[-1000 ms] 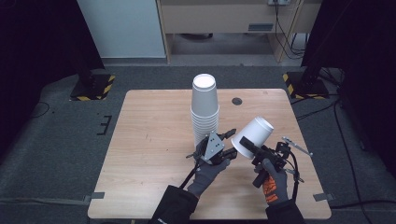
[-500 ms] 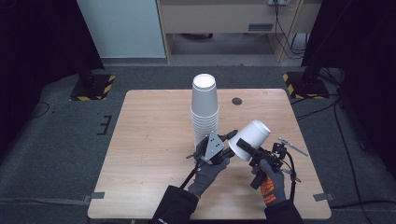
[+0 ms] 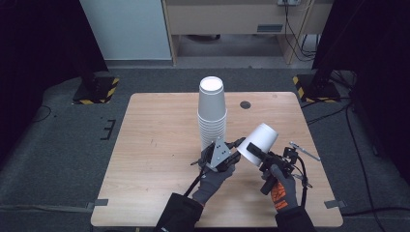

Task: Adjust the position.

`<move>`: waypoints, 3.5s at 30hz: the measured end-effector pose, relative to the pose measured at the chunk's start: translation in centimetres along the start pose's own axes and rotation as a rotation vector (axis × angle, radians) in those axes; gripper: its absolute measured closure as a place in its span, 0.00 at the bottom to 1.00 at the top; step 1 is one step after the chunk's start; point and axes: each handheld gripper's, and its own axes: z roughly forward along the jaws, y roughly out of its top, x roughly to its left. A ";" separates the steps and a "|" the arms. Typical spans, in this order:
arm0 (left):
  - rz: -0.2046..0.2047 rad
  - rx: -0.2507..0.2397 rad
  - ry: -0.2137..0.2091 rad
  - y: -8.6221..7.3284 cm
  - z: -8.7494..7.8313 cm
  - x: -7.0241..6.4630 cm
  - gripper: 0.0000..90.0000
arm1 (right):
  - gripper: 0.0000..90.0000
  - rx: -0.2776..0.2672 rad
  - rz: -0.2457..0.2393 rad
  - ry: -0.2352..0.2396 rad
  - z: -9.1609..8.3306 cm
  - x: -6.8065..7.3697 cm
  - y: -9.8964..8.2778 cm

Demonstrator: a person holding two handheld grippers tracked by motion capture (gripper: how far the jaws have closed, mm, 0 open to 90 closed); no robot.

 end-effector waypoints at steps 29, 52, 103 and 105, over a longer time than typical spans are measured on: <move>0.006 0.033 -0.044 0.2 -0.6 0.0 0.92 | 0.10 -0.042 -0.007 0.005 -0.6 0.0 0.7; -0.016 0.056 -0.068 1.6 -3.4 1.2 0.95 | 0.11 -0.188 -0.079 -0.101 -3.2 -1.1 3.2; -0.066 0.157 -0.121 2.2 -10.0 4.2 0.95 | 0.12 -0.003 -0.558 -0.519 -3.9 -4.1 3.4; -0.059 0.169 -0.122 2.2 -10.6 4.3 0.95 | 0.12 0.011 -0.571 -0.533 -3.9 -4.2 3.3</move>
